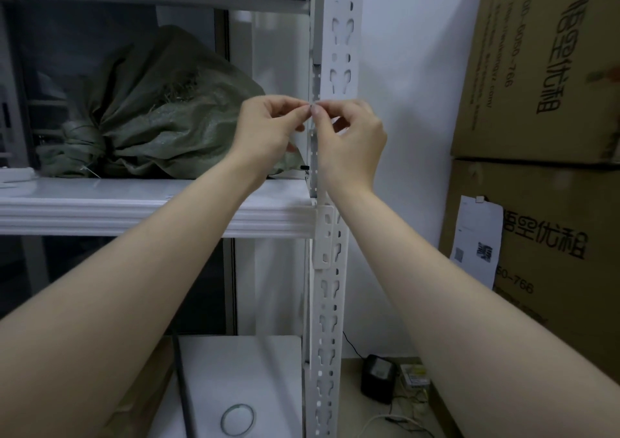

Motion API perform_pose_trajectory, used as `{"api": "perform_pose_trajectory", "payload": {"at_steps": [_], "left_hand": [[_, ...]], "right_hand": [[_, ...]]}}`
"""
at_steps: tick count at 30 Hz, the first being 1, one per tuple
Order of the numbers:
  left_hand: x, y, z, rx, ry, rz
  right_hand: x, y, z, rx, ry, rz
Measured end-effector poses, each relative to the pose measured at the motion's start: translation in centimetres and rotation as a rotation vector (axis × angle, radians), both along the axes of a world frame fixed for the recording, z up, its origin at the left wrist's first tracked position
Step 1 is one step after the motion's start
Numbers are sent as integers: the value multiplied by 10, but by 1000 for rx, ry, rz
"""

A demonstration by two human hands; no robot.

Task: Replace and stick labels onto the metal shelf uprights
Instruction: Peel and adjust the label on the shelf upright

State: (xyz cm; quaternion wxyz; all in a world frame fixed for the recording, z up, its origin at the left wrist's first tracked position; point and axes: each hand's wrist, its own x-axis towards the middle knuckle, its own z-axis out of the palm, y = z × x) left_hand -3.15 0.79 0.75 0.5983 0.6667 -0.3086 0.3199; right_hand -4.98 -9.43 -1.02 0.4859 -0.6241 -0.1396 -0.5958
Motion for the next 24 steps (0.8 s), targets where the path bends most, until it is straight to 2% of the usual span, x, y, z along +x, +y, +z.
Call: {"api": "perform_pose_trajectory", "payload": {"at_steps": [8, 16, 21, 24], "left_hand": [[-11, 3, -7, -28, 128, -139], [-15, 10, -6, 59, 135, -137], [-17, 13, -3, 37, 207, -170], [-18, 19, -2, 25, 256, -229]], "right_hand": [[-6, -1, -4, 20, -19, -54], [-10, -3, -2, 107, 102, 47], [-11, 1, -3, -2, 99, -22], [-13, 3, -2, -1, 64, -65]]}}
